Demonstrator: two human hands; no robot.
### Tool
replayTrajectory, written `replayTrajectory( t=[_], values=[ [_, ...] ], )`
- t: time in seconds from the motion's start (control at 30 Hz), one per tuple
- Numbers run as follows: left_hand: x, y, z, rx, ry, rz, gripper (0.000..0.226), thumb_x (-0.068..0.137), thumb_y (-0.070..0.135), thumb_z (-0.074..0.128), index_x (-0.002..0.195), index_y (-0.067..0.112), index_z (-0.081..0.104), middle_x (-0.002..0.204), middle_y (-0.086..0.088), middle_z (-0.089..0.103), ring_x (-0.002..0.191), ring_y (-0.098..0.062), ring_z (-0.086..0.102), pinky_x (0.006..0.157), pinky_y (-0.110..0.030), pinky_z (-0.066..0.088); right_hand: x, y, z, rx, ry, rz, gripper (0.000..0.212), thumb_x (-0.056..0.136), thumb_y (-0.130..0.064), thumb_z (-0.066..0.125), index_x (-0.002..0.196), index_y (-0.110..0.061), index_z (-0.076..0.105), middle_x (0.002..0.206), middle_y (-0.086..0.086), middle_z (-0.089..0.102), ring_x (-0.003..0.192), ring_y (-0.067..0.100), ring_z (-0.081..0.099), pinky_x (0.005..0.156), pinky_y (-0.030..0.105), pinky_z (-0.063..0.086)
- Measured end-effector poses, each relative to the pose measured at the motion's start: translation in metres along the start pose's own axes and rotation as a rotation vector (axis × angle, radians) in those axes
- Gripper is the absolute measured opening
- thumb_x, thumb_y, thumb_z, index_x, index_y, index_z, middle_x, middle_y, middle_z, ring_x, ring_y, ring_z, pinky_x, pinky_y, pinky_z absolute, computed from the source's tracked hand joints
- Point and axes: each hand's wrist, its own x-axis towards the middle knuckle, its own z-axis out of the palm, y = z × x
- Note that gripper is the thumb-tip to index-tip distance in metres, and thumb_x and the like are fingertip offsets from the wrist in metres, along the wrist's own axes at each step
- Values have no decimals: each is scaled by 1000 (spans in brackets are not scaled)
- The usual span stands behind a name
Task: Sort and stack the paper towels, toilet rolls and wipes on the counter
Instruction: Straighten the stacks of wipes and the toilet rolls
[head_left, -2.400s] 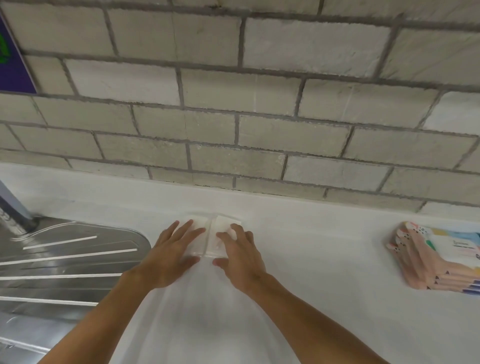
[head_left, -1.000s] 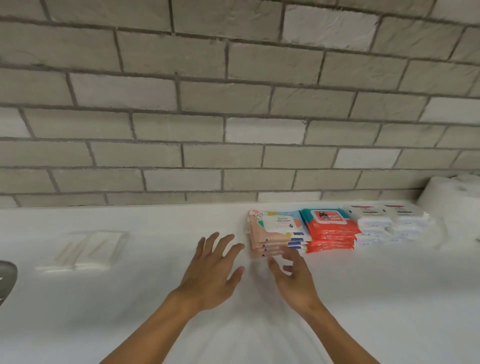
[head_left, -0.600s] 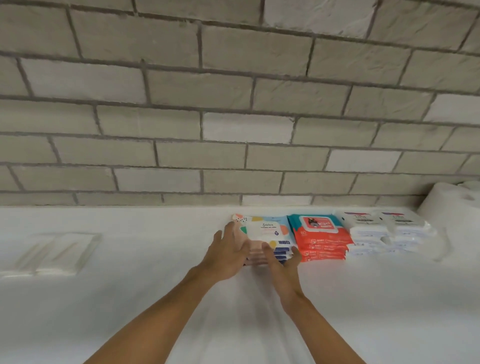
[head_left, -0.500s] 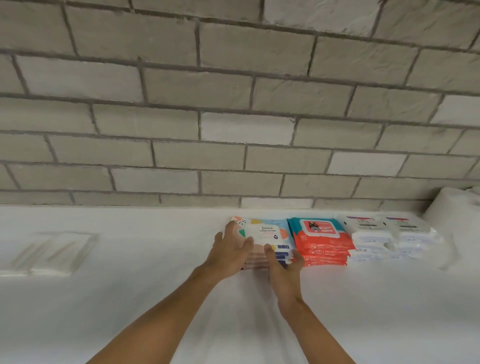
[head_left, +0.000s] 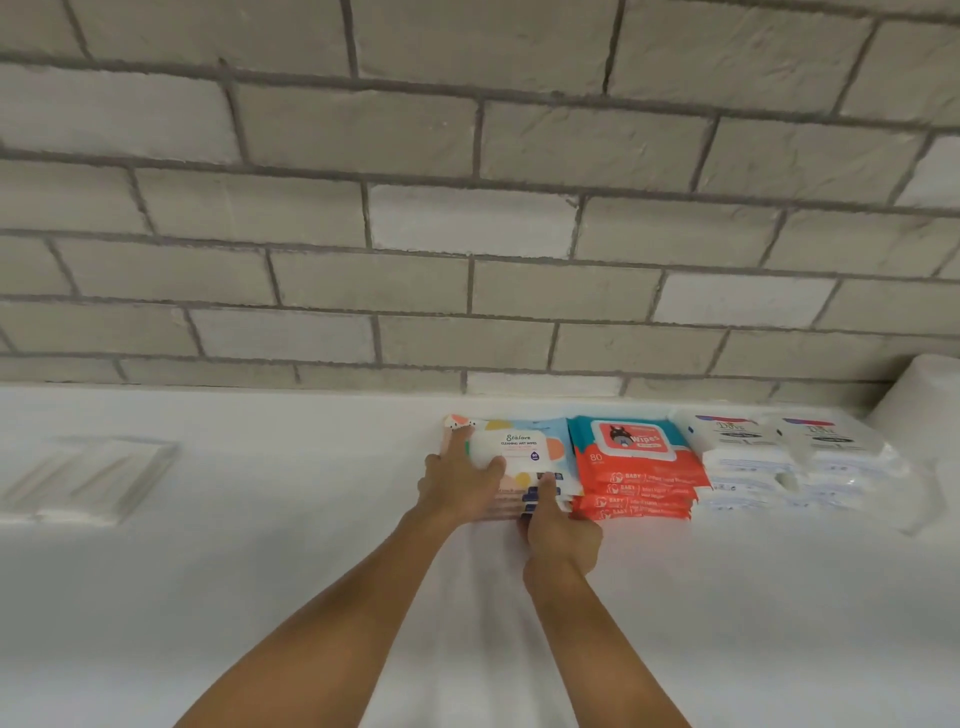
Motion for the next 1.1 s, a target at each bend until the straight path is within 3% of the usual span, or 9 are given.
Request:
replayTrajectory(
  t=[0.13, 0.3, 0.4, 0.53, 0.63, 0.77, 0.9, 1.0, 1.1],
  values=[
    [3, -2, -3, -41, 2, -9, 70, 79, 55, 58, 142, 41, 31, 129, -9, 54, 112, -31, 58, 96, -46, 52, -1, -8, 5, 152, -74, 142, 33, 81, -43, 76, 83, -15, 58, 82, 6, 68, 75, 26, 69, 76, 45, 61],
    [6, -4, -4, -54, 38, 14, 66, 83, 51, 61, 142, 43, 32, 129, -7, 52, 108, -28, 60, 87, -44, 58, 1, -13, 4, 228, -168, 251, 26, 87, -32, 73, 81, -15, 55, 86, 10, 69, 75, 24, 69, 78, 45, 61],
    [8, -4, -4, -72, 48, 9, 64, 85, 47, 63, 142, 42, 33, 130, -7, 52, 107, -26, 61, 79, -36, 59, 1, -13, 3, 248, -203, 281, 23, 89, -29, 71, 85, -11, 57, 92, 13, 70, 78, 26, 70, 81, 46, 60],
    [11, -6, -3, -68, 48, 23, 63, 89, 42, 63, 144, 38, 33, 133, -5, 53, 108, -24, 61, 59, -20, 51, 0, -13, 3, 293, -230, 296, 32, 88, -27, 72, 106, -4, 61, 98, 17, 72, 81, 30, 72, 77, 46, 61],
    [8, -4, -5, -77, 48, 30, 63, 90, 39, 63, 146, 35, 34, 134, -4, 55, 108, -23, 61, 59, -19, 51, -2, -11, 6, 326, -186, 322, 30, 85, -28, 75, 96, -6, 58, 98, 16, 71, 82, 30, 72, 77, 46, 61],
    [6, -2, -8, -111, 36, 15, 62, 90, 36, 64, 144, 35, 36, 134, -2, 56, 102, -19, 61, 60, -22, 53, -7, -4, 13, 374, -162, 349, 49, 78, -30, 81, 114, -7, 56, 101, 14, 72, 79, 28, 74, 66, 41, 63],
    [6, -2, -11, -151, 15, -1, 61, 89, 35, 65, 143, 35, 37, 132, -1, 58, 101, -19, 62, 57, -22, 53, -10, -3, 18, 391, -140, 372, 47, 81, -33, 78, 115, -10, 56, 102, 14, 72, 79, 27, 73, 72, 43, 63],
    [6, -2, -13, -167, 5, -3, 60, 88, 36, 66, 142, 36, 39, 129, 0, 59, 99, -18, 64, 58, -24, 54, -5, -4, 15, 315, -227, 354, 43, 86, -41, 71, 110, -8, 62, 100, 15, 73, 83, 28, 72, 78, 42, 61],
    [5, -1, -13, -175, 6, -6, 60, 88, 35, 65, 142, 34, 39, 129, 0, 60, 102, -19, 65, 57, -23, 50, 6, -12, 10, 181, -339, 328, 46, 87, -52, 65, 99, -7, 66, 90, 16, 74, 84, 31, 71, 81, 49, 56]
  ],
)
